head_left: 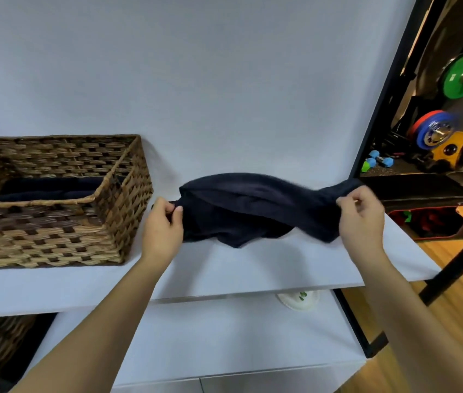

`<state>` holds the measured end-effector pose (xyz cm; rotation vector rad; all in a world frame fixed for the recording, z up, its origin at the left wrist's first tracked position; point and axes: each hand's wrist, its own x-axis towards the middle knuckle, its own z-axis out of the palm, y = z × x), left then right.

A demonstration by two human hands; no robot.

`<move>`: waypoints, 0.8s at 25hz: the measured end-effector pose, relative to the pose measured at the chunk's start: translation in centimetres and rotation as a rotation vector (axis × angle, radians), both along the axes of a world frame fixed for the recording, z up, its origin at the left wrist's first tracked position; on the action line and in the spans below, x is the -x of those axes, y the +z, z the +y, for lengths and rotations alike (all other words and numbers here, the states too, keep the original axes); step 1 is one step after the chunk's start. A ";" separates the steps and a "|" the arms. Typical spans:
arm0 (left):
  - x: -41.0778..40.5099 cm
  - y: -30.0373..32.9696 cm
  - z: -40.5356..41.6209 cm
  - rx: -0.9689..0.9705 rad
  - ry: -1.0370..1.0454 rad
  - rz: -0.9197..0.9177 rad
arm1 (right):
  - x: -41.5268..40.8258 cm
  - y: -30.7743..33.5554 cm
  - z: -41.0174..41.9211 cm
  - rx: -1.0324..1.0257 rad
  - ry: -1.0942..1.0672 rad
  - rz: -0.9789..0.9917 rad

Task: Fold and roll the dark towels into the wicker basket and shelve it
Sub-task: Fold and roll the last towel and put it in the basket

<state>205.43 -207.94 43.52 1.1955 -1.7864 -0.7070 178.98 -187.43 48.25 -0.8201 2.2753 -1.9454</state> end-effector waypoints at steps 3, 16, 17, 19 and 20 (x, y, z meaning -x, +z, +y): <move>-0.7 -2.6 -0.2 -0.124 -0.103 -0.370 | -0.6 -2.6 1.3 -0.505 0.060 0.237; -2.1 -0.8 0.1 0.163 -0.228 -0.107 | -2.0 -4.6 0.2 -0.702 0.044 0.613; -2.2 0.3 -0.1 0.210 -0.173 -0.049 | -1.7 -3.6 0.5 -0.607 0.054 0.518; -2.0 1.6 -0.4 0.247 -0.126 -0.225 | -1.8 -2.0 1.0 -0.627 0.296 0.323; -2.0 1.6 -0.5 0.215 -0.127 -0.369 | -2.4 -1.7 1.0 -0.712 0.407 0.269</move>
